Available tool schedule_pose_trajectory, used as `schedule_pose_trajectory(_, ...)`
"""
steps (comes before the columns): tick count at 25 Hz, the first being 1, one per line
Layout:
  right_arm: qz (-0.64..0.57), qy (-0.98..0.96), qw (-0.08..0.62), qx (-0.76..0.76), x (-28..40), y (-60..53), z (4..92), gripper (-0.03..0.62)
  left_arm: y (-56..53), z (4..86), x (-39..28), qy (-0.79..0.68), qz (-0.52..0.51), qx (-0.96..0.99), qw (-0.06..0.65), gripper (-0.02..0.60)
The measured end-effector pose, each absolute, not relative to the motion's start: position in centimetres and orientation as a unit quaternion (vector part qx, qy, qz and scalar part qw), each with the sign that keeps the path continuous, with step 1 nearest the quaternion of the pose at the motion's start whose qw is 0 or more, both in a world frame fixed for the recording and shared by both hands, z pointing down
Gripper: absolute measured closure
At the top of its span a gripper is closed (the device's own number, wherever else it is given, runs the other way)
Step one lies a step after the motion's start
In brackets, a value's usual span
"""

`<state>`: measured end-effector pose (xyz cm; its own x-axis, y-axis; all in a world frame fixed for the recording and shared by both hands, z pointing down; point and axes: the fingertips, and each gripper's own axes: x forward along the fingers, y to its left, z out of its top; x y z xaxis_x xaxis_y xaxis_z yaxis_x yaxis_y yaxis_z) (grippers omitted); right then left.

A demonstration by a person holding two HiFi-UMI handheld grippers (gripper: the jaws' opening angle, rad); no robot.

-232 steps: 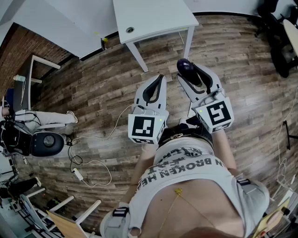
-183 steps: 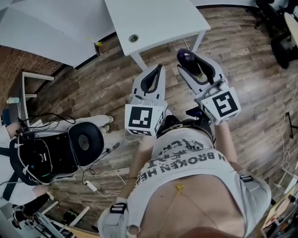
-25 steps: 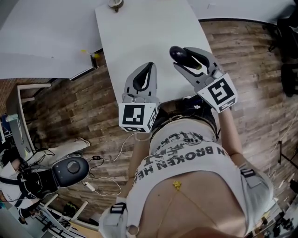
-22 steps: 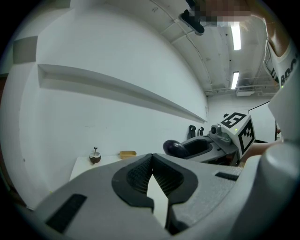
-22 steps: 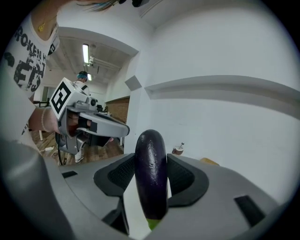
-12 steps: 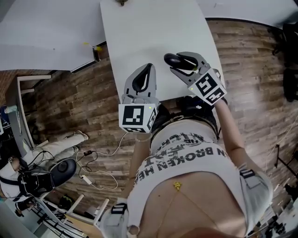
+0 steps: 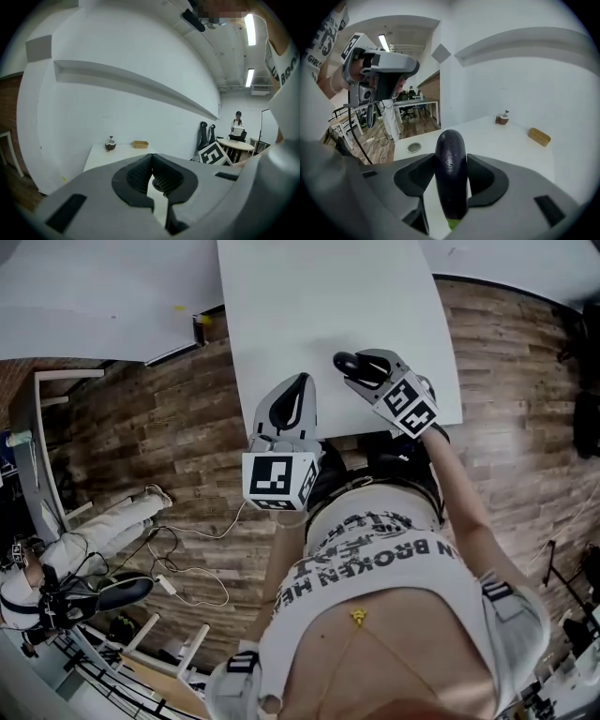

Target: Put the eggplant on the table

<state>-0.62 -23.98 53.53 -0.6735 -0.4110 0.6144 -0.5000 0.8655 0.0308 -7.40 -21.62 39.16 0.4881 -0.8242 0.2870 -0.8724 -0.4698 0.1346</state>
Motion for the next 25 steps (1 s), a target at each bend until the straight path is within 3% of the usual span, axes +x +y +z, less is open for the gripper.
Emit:
schedule_pose_trajectory(13,0.108,-0.883,0.407,0.206,-1.9,-23.9,62.6,0.382,-21.4,41.0,-9.4,-0.513,0.098,0.839,0.155,0.577)
schedule_pose_trajectory(25,0.116,-0.869,0.442,0.189,-1.6,-23.5,65.7,0.382,-20.6,41.3,-10.4,-0.529,0.098,0.828,0.16,0.577)
